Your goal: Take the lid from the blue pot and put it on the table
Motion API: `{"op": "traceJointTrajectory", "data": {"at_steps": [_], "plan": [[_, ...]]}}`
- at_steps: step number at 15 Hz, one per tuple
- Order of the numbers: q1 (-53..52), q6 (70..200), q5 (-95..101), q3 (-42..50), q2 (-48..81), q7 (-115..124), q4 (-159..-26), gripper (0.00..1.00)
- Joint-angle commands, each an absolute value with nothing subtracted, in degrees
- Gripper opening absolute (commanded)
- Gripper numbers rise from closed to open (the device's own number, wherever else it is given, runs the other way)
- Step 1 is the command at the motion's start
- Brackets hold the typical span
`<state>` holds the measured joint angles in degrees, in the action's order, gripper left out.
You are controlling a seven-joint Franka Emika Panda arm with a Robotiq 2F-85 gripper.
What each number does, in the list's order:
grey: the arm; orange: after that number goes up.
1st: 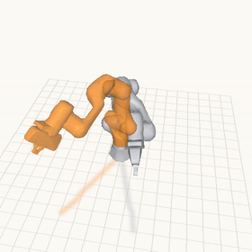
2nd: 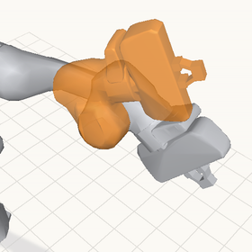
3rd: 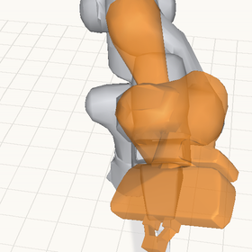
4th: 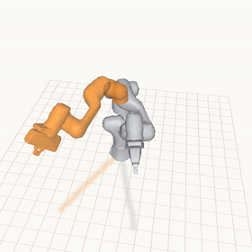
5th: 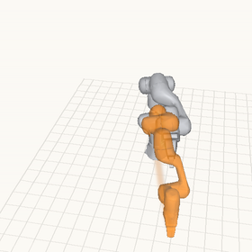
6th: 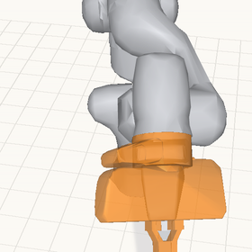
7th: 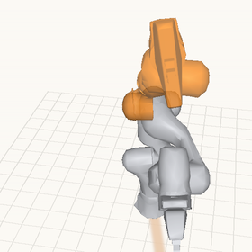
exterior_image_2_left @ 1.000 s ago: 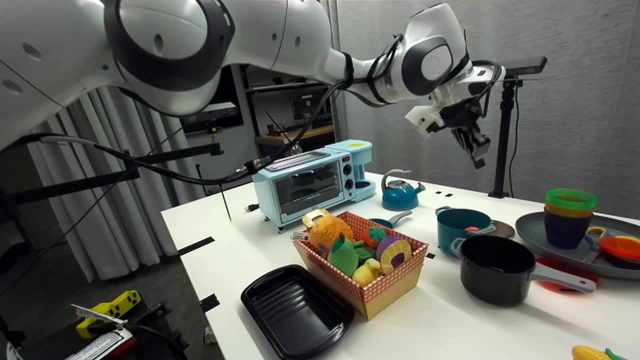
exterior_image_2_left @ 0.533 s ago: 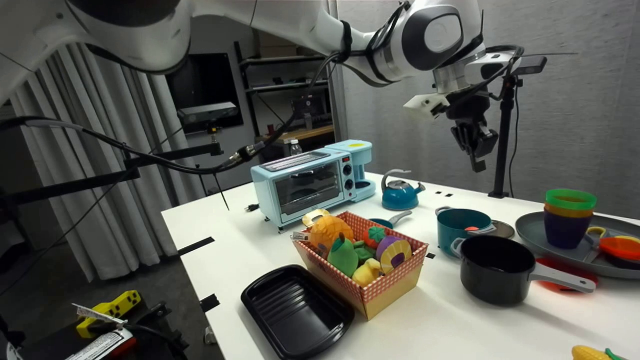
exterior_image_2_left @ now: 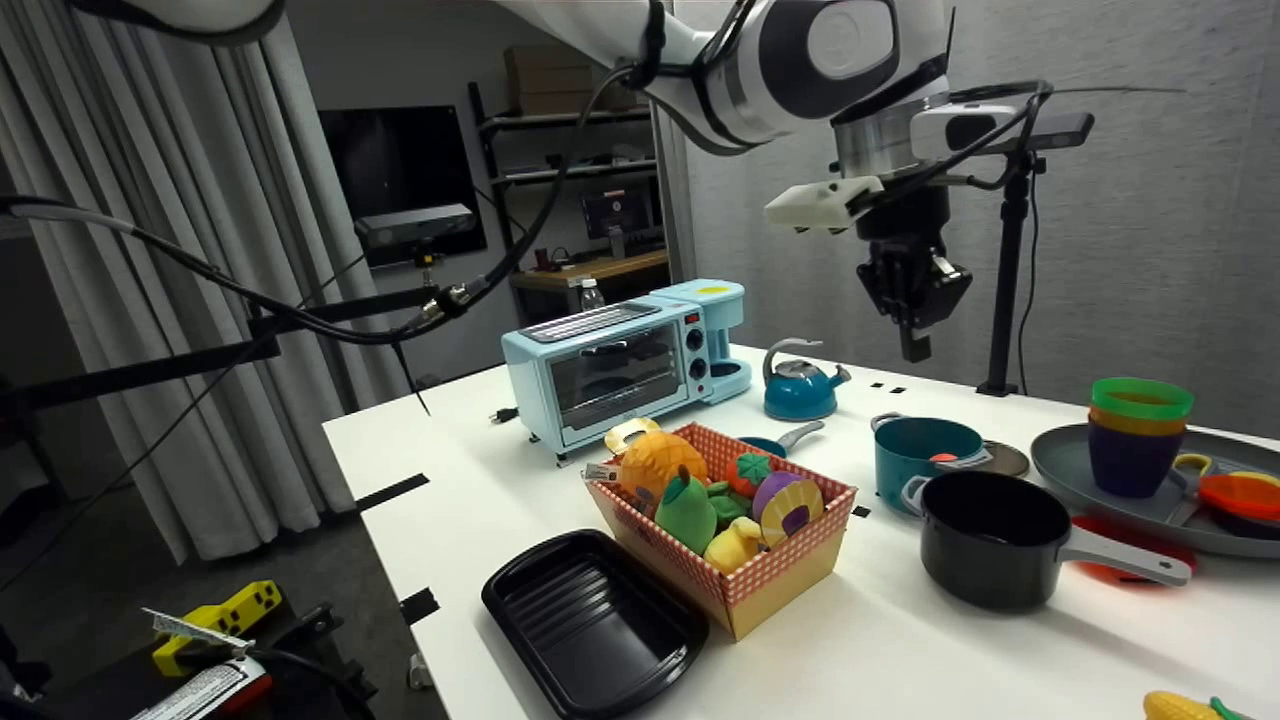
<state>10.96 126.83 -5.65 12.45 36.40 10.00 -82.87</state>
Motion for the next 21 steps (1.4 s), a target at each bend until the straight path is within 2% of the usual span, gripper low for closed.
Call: {"op": "traceJointTrajectory", "data": {"at_steps": [1,10,11,21], "plan": [[11.8,130.6,-4.7,10.6,28.3,4.1,-94.2,0.0],[12.2,131.4,-4.2,9.9,22.3,-3.9,-102.8,0.01],[12.0,130.8,-4.6,10.1,25.6,-1.6,-99.0,0.02],[11.9,130.8,-4.4,10.1,24.4,-2.3,-100.7,0.02]]}}
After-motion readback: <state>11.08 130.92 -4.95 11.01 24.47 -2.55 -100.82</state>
